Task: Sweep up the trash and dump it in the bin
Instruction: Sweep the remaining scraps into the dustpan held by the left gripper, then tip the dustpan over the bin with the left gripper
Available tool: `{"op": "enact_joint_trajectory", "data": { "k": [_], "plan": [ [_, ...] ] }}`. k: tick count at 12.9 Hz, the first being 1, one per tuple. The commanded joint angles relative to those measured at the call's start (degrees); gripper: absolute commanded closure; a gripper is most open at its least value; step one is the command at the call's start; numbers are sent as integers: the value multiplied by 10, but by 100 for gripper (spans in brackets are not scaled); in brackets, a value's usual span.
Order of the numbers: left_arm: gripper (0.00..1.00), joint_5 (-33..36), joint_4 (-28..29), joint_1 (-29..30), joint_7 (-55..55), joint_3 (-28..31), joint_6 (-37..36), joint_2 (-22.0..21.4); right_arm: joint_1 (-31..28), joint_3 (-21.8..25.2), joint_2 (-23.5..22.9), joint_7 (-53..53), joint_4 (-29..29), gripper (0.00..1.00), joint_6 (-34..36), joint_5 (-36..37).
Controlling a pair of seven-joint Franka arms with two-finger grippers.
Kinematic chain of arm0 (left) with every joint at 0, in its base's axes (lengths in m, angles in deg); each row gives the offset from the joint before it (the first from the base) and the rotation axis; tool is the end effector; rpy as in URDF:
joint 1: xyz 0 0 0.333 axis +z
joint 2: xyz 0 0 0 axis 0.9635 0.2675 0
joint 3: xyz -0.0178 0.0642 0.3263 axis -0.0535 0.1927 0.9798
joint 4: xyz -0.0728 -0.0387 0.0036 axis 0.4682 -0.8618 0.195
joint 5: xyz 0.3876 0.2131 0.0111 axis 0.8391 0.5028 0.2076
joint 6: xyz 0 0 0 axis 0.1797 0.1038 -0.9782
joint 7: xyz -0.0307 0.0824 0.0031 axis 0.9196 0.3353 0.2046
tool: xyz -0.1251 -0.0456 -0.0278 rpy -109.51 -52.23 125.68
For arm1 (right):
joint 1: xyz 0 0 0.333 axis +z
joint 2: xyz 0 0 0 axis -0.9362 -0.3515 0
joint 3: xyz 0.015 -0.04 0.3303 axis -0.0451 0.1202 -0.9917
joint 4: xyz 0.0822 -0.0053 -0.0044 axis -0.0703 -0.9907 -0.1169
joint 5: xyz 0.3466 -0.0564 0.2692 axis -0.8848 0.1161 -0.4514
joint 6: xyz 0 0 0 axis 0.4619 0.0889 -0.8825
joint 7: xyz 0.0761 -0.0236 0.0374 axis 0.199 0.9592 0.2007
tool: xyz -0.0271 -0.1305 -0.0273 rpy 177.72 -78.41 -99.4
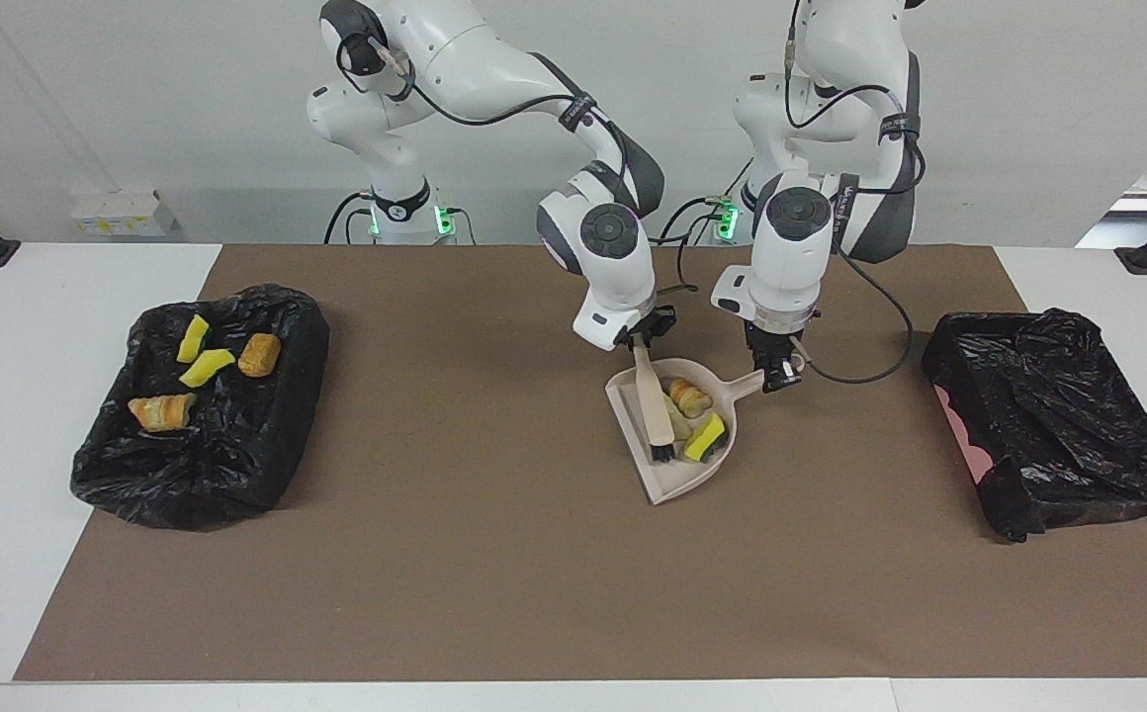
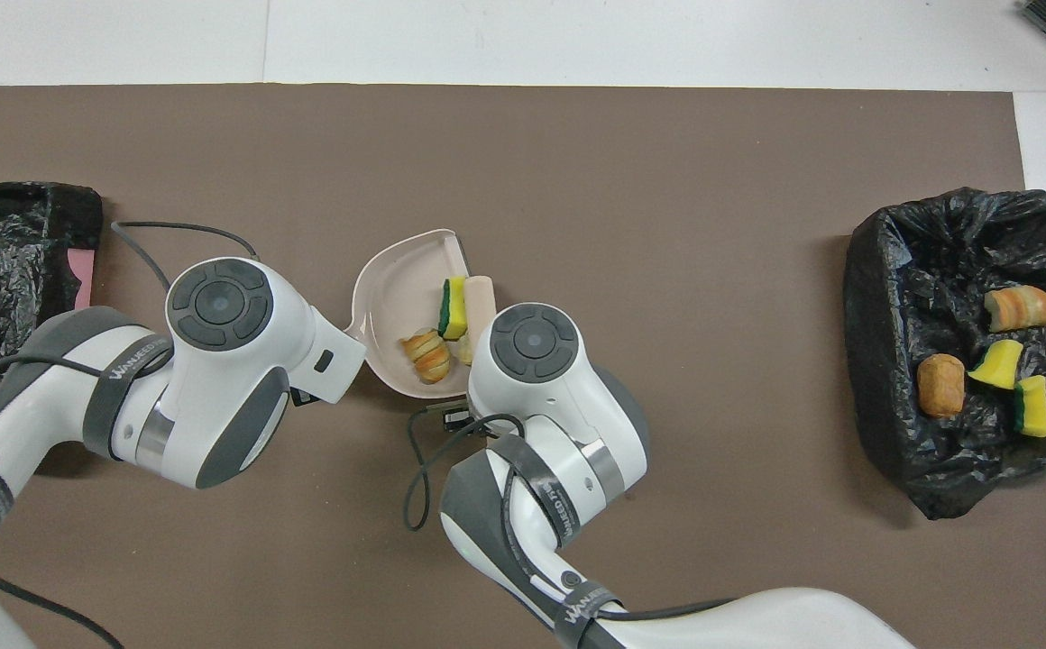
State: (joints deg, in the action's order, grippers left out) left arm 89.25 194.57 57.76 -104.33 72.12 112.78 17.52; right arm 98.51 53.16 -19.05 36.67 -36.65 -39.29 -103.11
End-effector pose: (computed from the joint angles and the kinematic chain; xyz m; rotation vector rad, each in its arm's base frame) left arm 0.5643 -0.2133 0.3336 -2.3006 1.9424 0.1038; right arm 0.5322 0.4777 0.2976 -2.8925 -0.1456 0.2986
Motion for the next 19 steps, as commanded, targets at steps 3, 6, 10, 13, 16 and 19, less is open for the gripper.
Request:
{"op": "enact_joint_trajectory", "data": {
  "k": [3,6,10,13,16,19],
  "plan": [
    [100,9,10,27,-75,-1,5,-11,-23,-3,25,22,20,100,77,16],
    [100,2,8,44,-98,-1,6,-9,-57,-5,51,22,18,100,136,62],
    [100,-8,-7,70,-139,-1,2,-11,-54,-5,66,10,8,100,169,90],
    [100,-27,-12,117,-227,-1,-4,-45,-25,-7,97,-5,-41,100,159,89],
    [100,-41,-19,166,-271,5,-52,-83,30,-8,122,-87,-87,100,133,77],
    [100,-50,-61,234,-302,5,-122,-103,69,-9,132,-147,-115,100,107,37]
  ]
}}
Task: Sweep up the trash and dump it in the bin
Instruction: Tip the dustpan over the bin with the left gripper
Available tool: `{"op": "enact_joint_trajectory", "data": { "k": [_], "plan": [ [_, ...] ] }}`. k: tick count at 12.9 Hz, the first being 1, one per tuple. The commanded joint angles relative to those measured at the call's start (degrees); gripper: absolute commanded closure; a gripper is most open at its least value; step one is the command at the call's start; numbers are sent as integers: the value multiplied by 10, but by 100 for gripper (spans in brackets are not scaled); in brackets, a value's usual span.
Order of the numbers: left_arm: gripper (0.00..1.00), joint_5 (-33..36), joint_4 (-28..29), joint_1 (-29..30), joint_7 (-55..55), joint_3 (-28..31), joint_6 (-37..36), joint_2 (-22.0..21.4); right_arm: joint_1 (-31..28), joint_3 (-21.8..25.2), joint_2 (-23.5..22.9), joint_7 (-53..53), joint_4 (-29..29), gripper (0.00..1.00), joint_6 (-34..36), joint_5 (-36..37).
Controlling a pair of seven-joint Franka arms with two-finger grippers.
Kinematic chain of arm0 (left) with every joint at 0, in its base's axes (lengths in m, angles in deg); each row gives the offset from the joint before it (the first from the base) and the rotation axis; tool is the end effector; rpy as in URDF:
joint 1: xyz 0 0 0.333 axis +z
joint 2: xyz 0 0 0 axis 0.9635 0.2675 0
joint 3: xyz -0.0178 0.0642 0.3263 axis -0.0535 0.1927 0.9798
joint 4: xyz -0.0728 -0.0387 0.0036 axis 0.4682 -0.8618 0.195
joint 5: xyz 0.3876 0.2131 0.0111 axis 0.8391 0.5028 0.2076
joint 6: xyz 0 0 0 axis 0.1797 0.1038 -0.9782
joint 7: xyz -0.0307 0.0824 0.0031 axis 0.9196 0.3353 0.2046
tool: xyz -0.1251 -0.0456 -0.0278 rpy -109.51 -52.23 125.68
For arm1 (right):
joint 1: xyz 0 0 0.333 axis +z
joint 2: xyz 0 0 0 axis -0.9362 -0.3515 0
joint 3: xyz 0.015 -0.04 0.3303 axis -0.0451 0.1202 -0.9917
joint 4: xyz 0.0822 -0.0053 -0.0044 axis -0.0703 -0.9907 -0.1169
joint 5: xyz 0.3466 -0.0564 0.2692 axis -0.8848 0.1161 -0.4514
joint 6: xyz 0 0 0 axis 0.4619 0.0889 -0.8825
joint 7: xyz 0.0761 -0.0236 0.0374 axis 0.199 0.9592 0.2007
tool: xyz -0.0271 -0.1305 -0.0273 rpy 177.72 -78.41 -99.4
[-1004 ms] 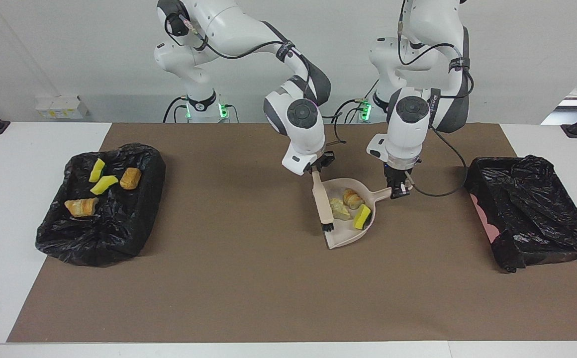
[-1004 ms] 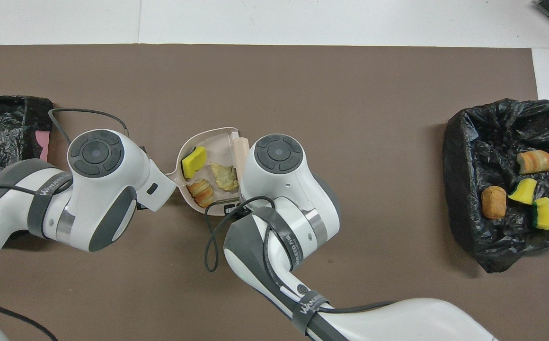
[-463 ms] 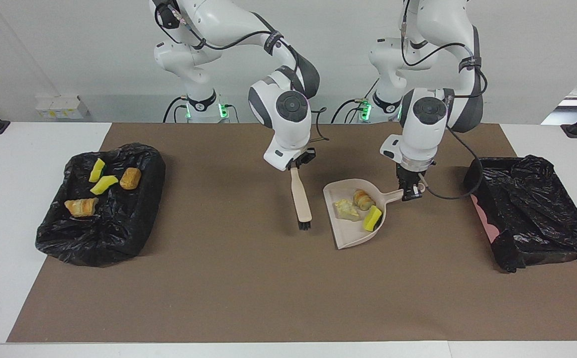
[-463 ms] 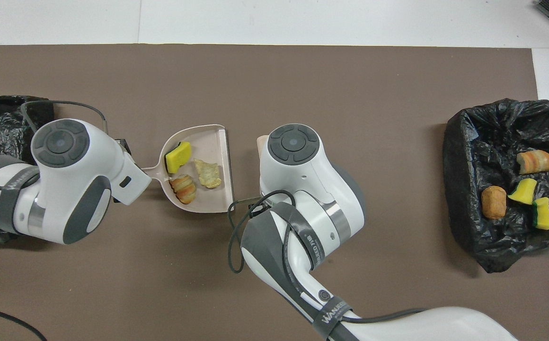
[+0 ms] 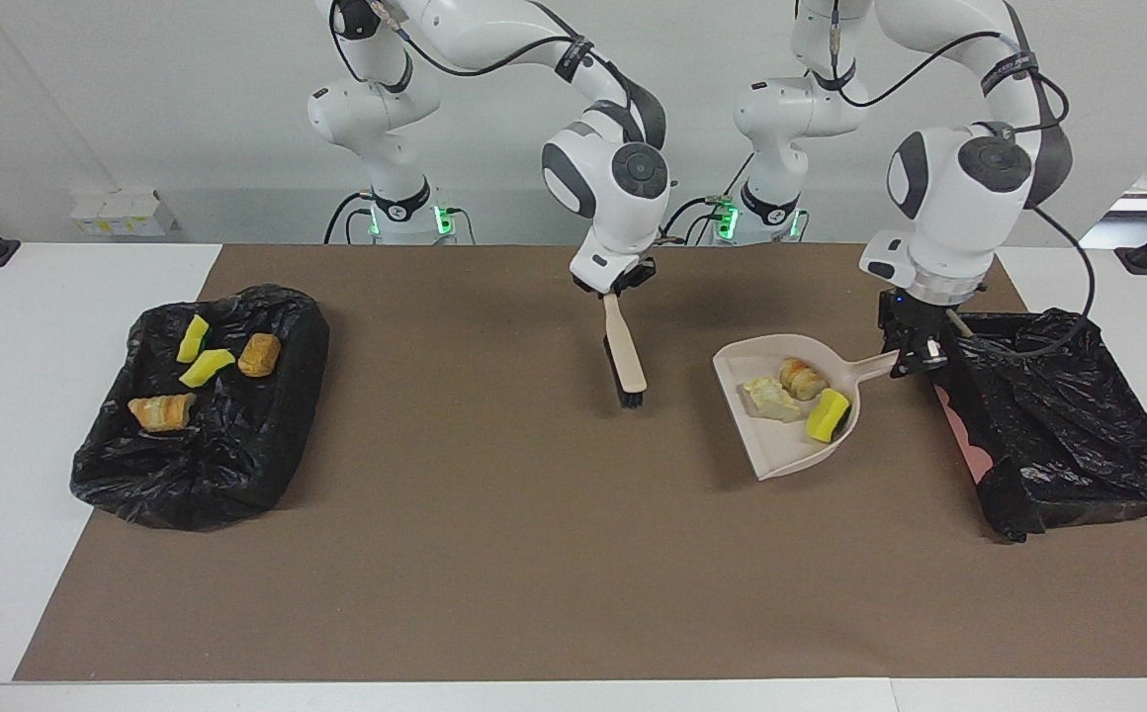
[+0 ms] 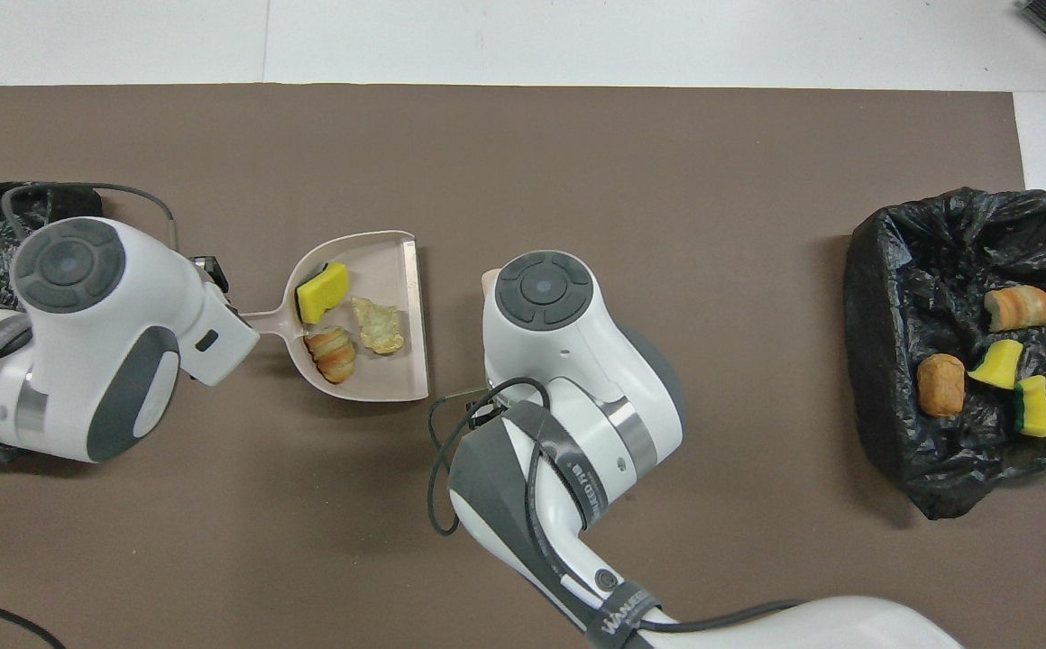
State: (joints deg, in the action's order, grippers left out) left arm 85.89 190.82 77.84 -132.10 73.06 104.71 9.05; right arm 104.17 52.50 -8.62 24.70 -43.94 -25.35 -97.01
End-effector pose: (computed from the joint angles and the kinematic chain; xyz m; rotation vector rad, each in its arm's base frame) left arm 0.5938 0.0016 0.4426 -2.2465 2.0266 0.0684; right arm 0.4260 0.4828 0.3392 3.0860 0.1471 -0.4629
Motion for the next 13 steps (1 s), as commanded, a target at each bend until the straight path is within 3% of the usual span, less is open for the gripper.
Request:
{"op": "enact_joint_trajectory", "data": {
  "k": [1,3,6,7,8,11,13],
  "plan": [
    [100,-17,-35,58,-29,-5,-50,-21,31,-3,32,-44,-64,100,-61,-26],
    [100,-38,-64,102,-57,-3,-66,-23,37,-3,34,-58,-96,100,-98,-51],
    [100,-76,-86,192,-75,1,-67,-16,41,-3,41,-57,-110,100,-99,-58],
    [100,-76,-100,216,-81,2,-65,-14,39,-3,40,-59,-110,91,-99,-59],
    [100,-76,-112,240,-88,2,-59,-3,35,-3,38,-57,-107,1,-96,-60],
    [100,-68,-113,264,-95,15,-37,-3,28,-2,33,-62,-80,0,-81,-60],
    [100,-3,-116,271,-130,31,-9,-1,9,-1,33,-55,-58,0,-64,-53]
  ]
}}
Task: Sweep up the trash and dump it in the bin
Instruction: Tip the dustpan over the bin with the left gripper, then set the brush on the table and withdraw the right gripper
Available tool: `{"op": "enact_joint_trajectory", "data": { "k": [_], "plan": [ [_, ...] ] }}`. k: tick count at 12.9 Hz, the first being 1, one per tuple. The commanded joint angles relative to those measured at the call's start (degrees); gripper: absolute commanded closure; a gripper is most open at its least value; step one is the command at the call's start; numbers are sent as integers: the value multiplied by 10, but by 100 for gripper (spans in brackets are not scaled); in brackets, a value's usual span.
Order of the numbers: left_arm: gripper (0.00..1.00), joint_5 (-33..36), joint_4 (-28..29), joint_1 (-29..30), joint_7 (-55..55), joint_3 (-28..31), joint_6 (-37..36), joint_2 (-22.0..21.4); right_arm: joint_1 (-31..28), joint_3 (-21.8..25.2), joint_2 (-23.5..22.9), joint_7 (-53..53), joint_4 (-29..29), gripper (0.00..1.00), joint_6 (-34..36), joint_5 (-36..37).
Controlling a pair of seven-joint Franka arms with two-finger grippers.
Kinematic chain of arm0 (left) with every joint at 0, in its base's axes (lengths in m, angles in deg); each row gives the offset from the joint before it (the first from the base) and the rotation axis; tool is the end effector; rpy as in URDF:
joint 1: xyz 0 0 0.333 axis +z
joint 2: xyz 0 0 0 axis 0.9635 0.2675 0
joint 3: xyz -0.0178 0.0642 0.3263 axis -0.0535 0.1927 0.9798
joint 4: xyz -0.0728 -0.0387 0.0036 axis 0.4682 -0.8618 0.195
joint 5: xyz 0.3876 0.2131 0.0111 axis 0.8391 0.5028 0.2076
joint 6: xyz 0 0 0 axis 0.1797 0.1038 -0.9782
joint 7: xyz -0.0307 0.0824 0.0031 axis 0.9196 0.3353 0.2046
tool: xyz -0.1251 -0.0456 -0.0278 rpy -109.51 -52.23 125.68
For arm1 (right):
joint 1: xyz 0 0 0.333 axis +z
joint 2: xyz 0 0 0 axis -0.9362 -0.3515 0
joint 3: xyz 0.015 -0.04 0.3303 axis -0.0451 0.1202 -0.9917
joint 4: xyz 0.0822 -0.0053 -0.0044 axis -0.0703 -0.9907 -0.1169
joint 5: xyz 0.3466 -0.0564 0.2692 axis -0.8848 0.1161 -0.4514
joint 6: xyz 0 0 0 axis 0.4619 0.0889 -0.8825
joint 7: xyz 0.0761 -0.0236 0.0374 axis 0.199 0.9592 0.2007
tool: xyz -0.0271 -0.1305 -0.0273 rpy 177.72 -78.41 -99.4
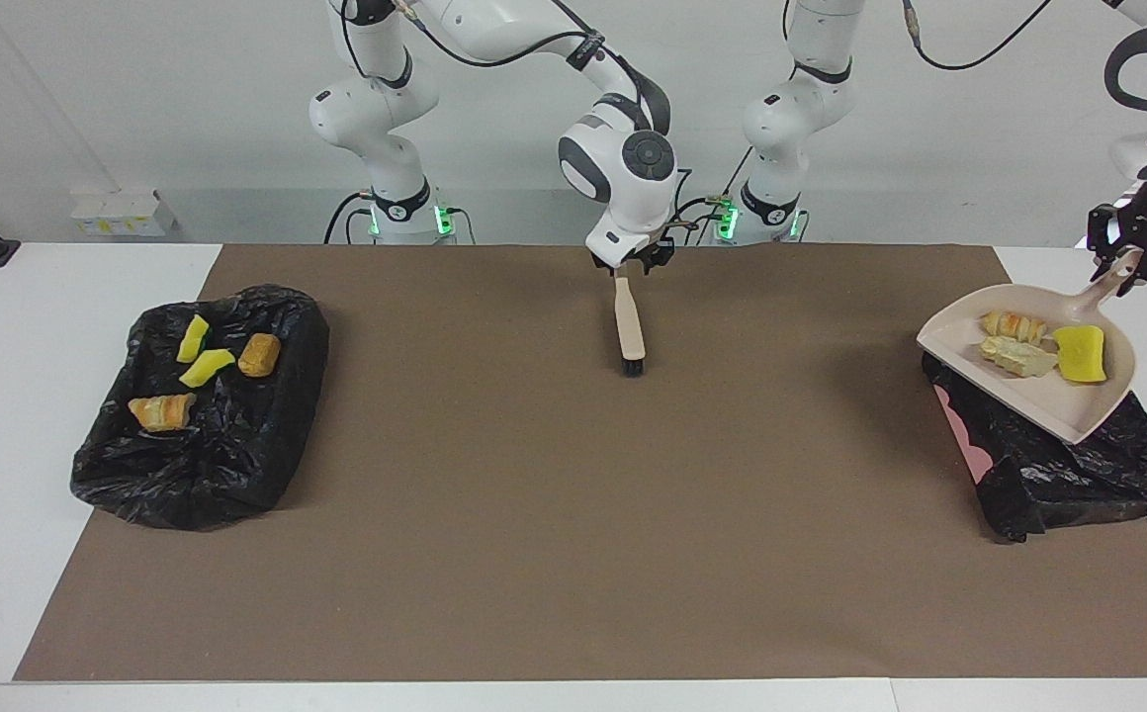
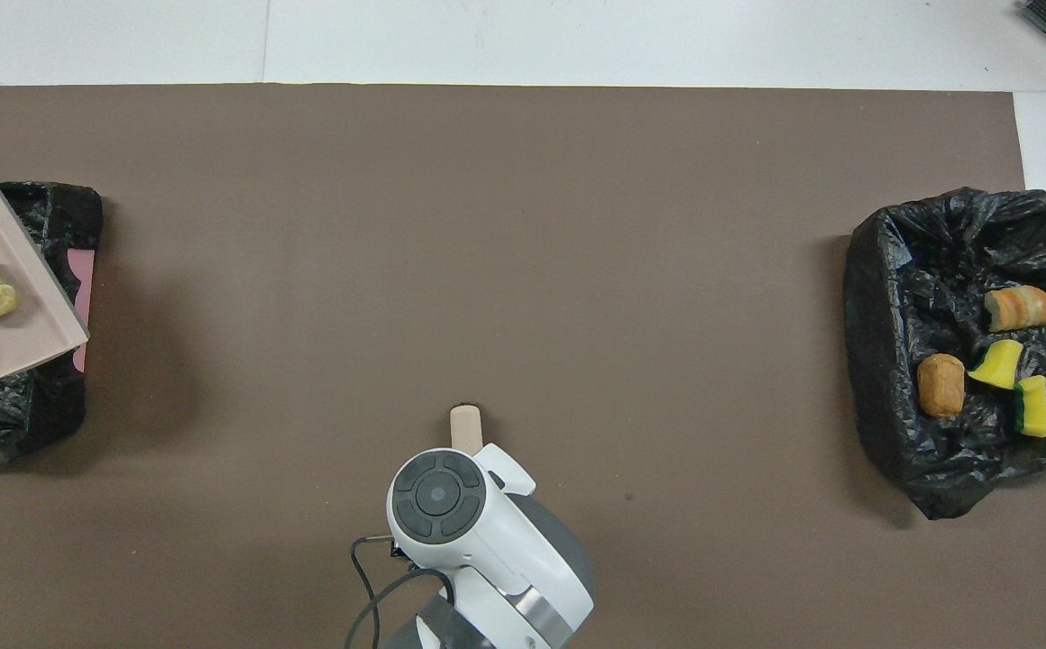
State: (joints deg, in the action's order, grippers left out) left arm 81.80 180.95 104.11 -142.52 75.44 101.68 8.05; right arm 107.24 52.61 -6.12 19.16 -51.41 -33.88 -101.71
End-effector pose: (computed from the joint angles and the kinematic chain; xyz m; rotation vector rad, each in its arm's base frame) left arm 0.5417 0.2909 0.5404 -2.5142 1.5665 -0.0651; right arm 0.3840 0.4956 0.3145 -3.0674 0.0091 0.4548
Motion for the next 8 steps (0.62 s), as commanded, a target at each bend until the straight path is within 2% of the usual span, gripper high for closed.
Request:
{"op": "enact_joint_trajectory", "data": {
  "k": [1,4,8],
  "plan": [
    [100,77,-19,11,-26,8,53,15,-35,-3,8,8,34,0,36,0],
    [100,139,-38,46,-29,9,87,55,-82,0,11,58,80,0,72,16],
    [100,265,-35,16,9,7,107,64,-163,-1,34,111,123,0,113,40]
  ]
}}
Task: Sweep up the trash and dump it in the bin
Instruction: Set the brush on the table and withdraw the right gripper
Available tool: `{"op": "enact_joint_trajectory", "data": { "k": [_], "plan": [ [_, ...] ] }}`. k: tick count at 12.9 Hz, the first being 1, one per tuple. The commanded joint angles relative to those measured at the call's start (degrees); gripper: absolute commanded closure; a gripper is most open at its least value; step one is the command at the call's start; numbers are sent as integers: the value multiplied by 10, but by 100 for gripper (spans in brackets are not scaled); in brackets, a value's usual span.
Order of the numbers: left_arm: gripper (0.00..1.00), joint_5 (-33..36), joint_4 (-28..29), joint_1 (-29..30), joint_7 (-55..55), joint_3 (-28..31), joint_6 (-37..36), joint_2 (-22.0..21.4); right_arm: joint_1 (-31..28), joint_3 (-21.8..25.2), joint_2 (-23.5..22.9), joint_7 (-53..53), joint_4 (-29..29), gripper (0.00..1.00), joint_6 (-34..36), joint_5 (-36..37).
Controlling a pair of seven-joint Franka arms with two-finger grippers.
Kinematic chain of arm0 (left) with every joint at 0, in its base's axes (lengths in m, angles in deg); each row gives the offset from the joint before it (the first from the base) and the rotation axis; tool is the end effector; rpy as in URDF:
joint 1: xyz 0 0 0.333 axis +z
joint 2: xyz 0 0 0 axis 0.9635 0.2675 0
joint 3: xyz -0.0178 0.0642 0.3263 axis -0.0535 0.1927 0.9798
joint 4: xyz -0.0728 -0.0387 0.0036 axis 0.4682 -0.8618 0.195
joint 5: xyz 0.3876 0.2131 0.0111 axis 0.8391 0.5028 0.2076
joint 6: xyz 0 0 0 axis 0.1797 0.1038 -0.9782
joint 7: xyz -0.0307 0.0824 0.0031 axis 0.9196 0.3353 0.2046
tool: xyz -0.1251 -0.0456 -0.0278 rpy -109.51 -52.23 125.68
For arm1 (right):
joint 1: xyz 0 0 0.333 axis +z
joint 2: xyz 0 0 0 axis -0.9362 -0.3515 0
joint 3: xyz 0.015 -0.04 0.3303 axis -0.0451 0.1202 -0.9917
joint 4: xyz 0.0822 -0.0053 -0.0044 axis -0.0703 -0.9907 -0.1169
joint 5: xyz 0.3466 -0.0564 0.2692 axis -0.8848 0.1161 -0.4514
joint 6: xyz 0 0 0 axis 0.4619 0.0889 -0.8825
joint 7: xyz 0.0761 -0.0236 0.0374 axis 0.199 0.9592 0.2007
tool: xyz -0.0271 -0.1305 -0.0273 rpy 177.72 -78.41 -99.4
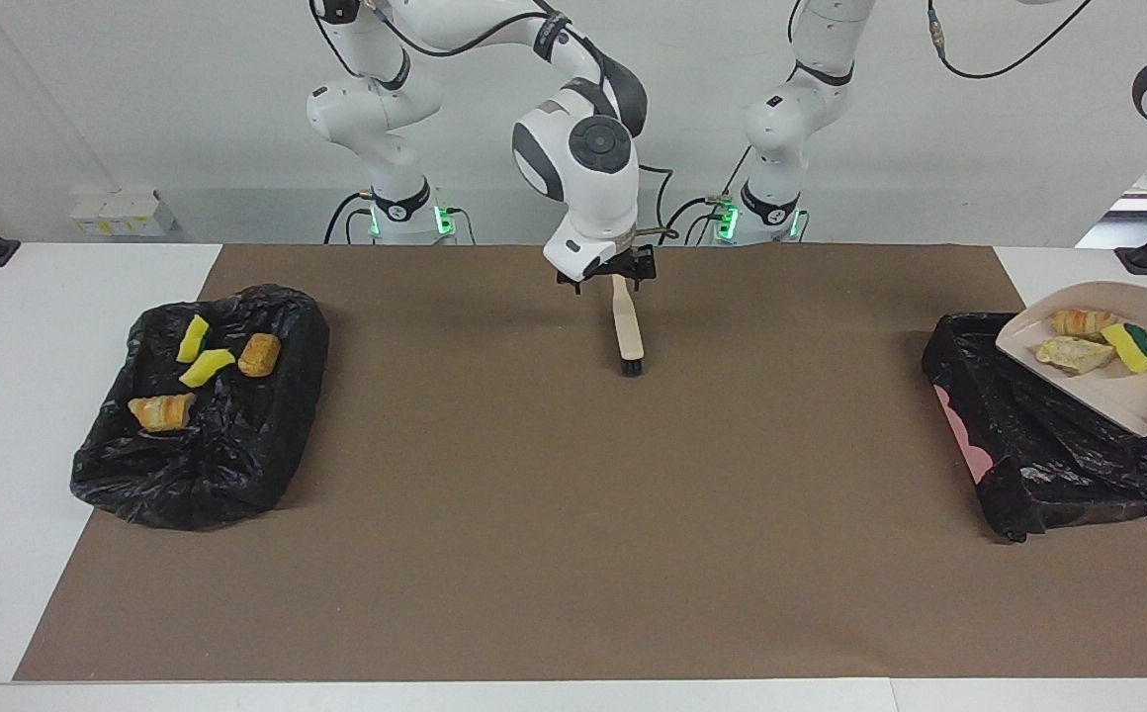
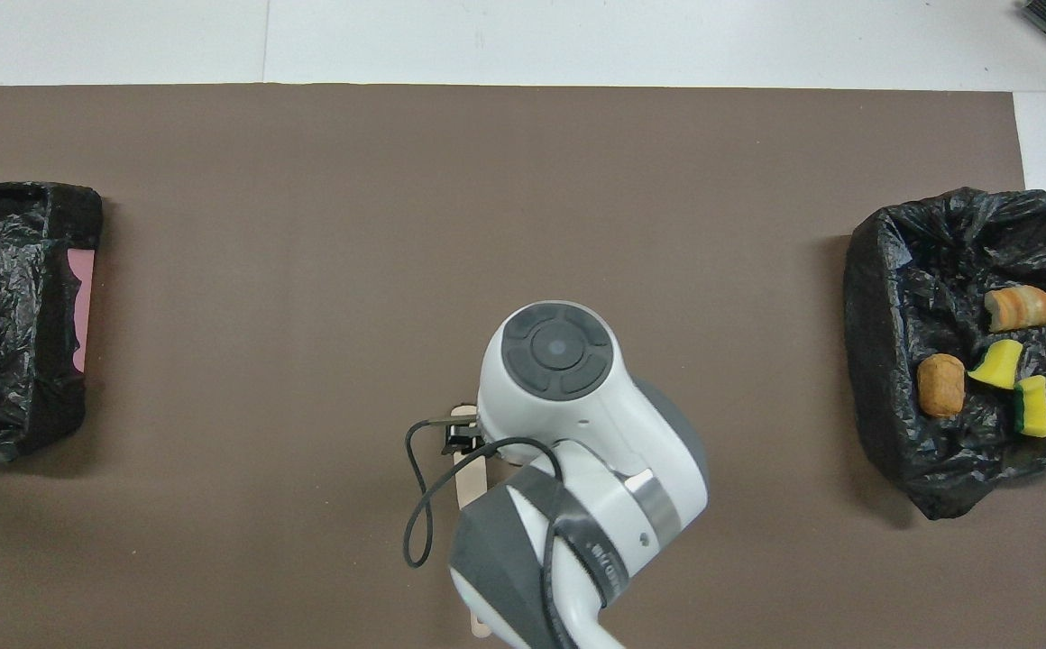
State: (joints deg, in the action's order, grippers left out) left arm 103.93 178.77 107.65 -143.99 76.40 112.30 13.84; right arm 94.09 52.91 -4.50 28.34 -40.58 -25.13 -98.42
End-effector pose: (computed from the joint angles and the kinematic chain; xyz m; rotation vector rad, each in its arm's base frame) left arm 0.5446 0.3779 0.5249 -2.1873 1.5480 0.2990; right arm 0.5151 0.4059 0.4134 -3.0259 0.0368 0.3070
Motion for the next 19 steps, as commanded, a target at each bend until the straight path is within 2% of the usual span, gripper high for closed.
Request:
{"op": "enact_joint_trajectory", "data": {
  "k": [1,4,7,11,13,15,19],
  "plan": [
    [100,79,-13,-29,37,-3,-4,6,-53,-3,23,25,21,0,29,9],
    [100,179,-16,-44,40,-4,-13,5,-110,1,27,103,46,0,41,19],
    [100,242,-28,-57,47,-6,-30,4,-164,0,36,162,70,0,54,63],
    [100,265,-55,-70,49,-8,-55,2,-226,1,43,259,75,0,54,86],
    [100,296,-67,-85,49,-8,-67,2,-246,1,45,281,75,0,53,140],
    [100,319,-67,-102,64,-8,-88,2,-265,1,52,287,76,0,57,157],
    [100,293,-86,-126,69,-12,-113,2,-306,1,69,286,85,0,106,148]
  ]
}}
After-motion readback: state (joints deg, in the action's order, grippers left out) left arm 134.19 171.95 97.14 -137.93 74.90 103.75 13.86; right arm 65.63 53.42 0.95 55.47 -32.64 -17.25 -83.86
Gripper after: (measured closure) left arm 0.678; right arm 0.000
